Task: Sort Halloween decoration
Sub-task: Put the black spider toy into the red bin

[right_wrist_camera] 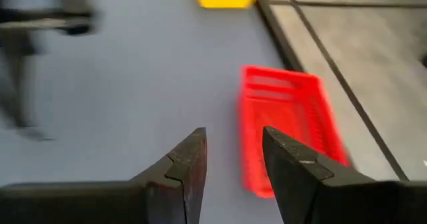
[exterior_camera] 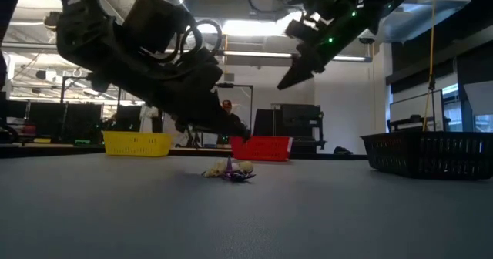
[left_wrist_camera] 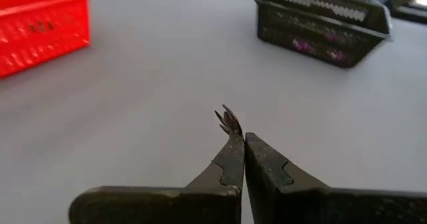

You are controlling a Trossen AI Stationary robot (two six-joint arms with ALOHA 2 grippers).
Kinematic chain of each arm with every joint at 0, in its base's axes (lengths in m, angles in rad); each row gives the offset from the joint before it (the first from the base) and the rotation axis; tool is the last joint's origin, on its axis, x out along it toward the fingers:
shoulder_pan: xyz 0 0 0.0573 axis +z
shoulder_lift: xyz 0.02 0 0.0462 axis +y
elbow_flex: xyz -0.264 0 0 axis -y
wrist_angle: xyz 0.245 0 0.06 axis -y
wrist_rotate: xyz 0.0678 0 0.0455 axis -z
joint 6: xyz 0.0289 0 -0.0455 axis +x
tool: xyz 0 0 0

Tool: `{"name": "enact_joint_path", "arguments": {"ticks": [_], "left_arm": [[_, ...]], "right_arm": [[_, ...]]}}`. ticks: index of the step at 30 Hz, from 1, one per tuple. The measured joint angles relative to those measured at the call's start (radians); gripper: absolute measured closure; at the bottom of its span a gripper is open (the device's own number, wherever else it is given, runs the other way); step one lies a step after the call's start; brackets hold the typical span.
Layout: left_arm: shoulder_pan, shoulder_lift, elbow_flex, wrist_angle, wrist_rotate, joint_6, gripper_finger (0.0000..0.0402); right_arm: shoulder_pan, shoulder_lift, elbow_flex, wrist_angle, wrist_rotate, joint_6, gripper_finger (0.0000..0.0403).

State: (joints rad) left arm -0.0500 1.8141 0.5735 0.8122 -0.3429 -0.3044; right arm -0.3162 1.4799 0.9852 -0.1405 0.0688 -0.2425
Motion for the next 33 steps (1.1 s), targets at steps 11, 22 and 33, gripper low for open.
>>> {"name": "enact_joint_path", "arguments": {"ticks": [11, 22, 33], "left_arm": [[0.118, 0.0, 0.0, 0.031, 0.051, 0.0, 0.0401], [0.22, 0.0, 0.0, 0.166, 0.054, 0.002, 0.0401], [0.309, 0.0, 0.191, 0.11, 0.046, 0.161, 0.0401]], "right_arm": [[0.22, 0.0, 0.0, -0.015, -0.01, 0.001, 0.0259], [0.362, 0.0, 0.0, -0.029, -0.01, 0.002, 0.0259], [0.416, 0.0, 0.0, 0.045, -0.01, 0.002, 0.0259]]}}
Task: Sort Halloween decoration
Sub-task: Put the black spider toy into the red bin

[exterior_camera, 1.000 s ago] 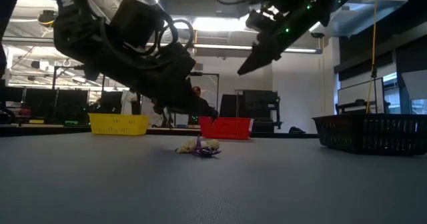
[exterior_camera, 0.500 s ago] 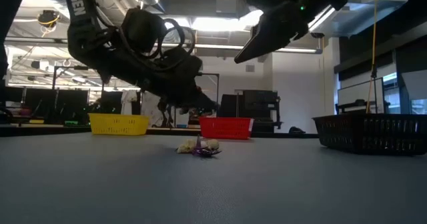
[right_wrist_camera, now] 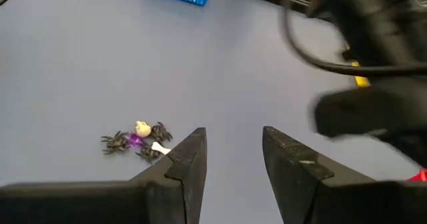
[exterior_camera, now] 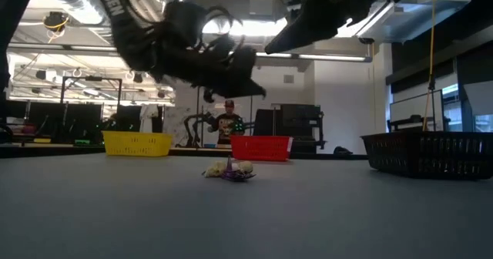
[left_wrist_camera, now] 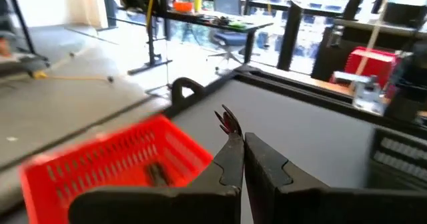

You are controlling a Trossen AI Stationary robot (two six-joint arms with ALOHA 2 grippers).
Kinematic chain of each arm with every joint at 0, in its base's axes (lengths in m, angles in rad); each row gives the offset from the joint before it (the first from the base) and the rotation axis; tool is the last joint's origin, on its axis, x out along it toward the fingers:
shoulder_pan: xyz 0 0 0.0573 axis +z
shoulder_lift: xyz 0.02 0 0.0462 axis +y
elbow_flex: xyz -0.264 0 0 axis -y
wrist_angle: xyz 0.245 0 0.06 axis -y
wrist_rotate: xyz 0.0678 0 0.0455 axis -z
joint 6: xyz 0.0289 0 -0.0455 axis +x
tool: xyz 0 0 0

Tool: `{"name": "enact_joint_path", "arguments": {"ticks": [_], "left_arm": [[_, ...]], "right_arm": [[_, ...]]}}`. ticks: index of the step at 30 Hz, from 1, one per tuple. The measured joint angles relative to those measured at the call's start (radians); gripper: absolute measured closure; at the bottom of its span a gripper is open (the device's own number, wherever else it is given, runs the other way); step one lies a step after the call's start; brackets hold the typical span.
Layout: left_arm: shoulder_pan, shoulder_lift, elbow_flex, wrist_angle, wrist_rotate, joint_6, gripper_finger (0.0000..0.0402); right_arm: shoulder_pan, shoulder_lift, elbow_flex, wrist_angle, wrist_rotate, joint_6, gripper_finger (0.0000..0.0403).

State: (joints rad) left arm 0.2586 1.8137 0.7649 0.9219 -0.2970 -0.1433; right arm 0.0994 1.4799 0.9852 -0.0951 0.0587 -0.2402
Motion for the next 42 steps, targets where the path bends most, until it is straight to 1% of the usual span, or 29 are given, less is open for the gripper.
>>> {"name": "enact_joint_path", "arguments": {"ticks": [4, 7, 11, 16, 24, 42], "left_arm": [[0.039, 0.0, 0.095, -0.122, -0.004, 0.064, 0.0401], [0.07, 0.0, 0.138, -0.209, -0.004, 0.072, 0.0401], [0.108, 0.0, 0.155, -0.293, -0.006, 0.068, 0.0401], [0.146, 0.0, 0.155, -0.35, -0.007, 0.067, 0.0401], [0.188, 0.0, 0.155, -0.368, -0.01, 0.066, 0.0401], [0.186, 0.0, 0.155, -0.368, -0.008, 0.067, 0.0401]], "right_arm": [[0.0, 0.0, 0.0, -0.004, 0.0, 0.0, 0.0259], [0.0, 0.0, 0.0, -0.007, 0.0, 0.0, 0.0259], [-0.001, 0.0, 0.0, -0.007, 0.0, 0.0, 0.0259], [-0.001, 0.0, 0.0, -0.007, 0.0, 0.0, 0.0259], [-0.001, 0.0, 0.0, -0.007, 0.0, 0.0, 0.0259], [-0.002, 0.001, 0.0, -0.007, 0.0, 0.0, 0.0259]]}}
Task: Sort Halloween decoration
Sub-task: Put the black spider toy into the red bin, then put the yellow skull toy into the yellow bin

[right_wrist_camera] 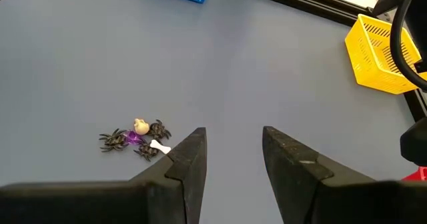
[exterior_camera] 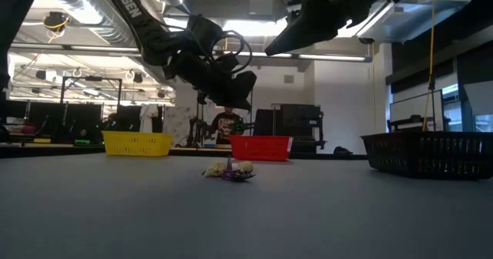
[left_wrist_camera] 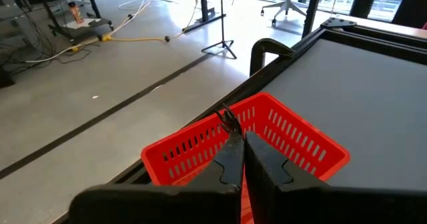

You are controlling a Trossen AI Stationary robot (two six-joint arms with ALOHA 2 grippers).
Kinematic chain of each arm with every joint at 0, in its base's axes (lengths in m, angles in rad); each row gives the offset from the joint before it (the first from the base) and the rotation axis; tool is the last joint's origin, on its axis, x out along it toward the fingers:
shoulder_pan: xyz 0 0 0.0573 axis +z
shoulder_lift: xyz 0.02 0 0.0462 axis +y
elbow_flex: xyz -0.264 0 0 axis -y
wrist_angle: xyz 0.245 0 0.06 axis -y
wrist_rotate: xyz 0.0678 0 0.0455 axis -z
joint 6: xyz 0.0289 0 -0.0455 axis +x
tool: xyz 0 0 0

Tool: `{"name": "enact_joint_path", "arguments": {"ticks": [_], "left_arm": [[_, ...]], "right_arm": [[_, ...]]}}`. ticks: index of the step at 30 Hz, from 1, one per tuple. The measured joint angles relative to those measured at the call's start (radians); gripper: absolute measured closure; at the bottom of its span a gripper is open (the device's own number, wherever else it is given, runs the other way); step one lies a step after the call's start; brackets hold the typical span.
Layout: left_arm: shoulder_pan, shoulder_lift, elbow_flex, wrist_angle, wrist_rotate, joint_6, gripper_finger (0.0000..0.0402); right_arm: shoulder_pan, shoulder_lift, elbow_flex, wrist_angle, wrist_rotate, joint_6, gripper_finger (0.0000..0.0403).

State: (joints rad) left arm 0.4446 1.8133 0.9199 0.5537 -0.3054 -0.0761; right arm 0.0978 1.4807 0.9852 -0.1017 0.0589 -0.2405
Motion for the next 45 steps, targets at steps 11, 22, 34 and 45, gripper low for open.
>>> {"name": "enact_joint_path", "arguments": {"ticks": [11, 22, 34, 45], "left_arm": [[0.0, 0.0, 0.0, 0.0, 0.0, 0.0, 0.0401], [0.0, 0.0, 0.0, 0.0, -0.024, 0.001, 0.0401], [0.026, 0.0, 0.0, 0.0, -0.025, -0.023, 0.0385], [0.012, 0.0, 0.0, 0.0, -0.014, -0.026, 0.0342]], "right_arm": [[0.0, 0.0, 0.0, 0.0, 0.0, 0.0, 0.0259], [0.0, 0.0, 0.0, 0.0, 0.0, 0.0, 0.0259], [0.0, 0.0, 0.0, 0.0, 0.0, 0.0, 0.0259], [0.0, 0.0, 0.0, 0.001, 0.0, 0.0, 0.0259]]}}
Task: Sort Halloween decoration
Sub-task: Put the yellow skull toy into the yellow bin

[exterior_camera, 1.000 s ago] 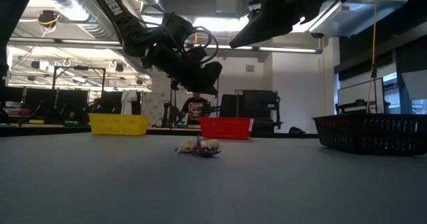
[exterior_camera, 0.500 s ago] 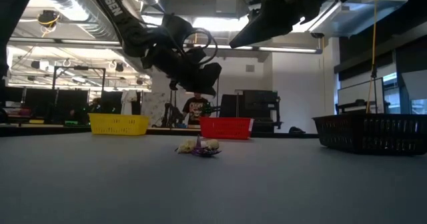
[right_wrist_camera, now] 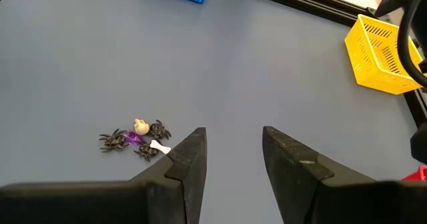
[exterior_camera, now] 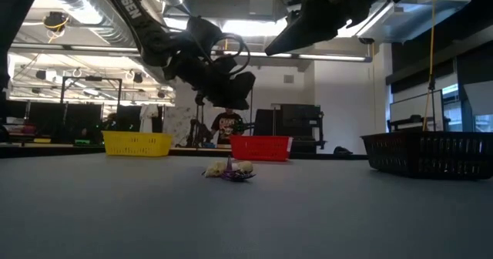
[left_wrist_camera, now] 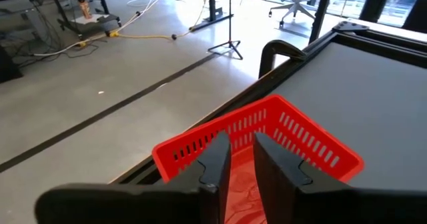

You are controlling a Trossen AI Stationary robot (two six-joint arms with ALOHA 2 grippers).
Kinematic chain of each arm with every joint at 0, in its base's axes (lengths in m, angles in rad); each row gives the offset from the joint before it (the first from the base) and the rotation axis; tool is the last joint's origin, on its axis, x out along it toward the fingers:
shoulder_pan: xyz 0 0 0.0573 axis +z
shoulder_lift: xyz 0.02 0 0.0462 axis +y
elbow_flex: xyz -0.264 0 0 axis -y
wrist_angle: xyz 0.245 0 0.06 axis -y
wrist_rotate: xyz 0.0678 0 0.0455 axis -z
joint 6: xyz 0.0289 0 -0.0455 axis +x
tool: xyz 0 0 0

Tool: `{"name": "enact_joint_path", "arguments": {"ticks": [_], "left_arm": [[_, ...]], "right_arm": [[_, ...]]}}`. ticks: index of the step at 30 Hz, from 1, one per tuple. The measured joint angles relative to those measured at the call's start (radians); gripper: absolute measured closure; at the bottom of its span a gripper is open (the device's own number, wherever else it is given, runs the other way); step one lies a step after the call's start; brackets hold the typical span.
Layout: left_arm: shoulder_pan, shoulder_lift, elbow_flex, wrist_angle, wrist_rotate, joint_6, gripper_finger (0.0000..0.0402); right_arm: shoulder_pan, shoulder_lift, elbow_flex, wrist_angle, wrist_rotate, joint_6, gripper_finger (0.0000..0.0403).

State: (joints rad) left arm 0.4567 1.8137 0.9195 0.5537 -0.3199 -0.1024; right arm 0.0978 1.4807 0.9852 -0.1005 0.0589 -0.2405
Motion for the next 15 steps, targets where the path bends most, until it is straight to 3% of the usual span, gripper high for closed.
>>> {"name": "enact_joint_path", "arguments": {"ticks": [15], "left_arm": [[-0.041, 0.0, 0.0, 0.0, 0.0, -0.003, 0.0339]], "right_arm": [[0.0, 0.0, 0.0, 0.001, 0.0, 0.0, 0.0259]]}}
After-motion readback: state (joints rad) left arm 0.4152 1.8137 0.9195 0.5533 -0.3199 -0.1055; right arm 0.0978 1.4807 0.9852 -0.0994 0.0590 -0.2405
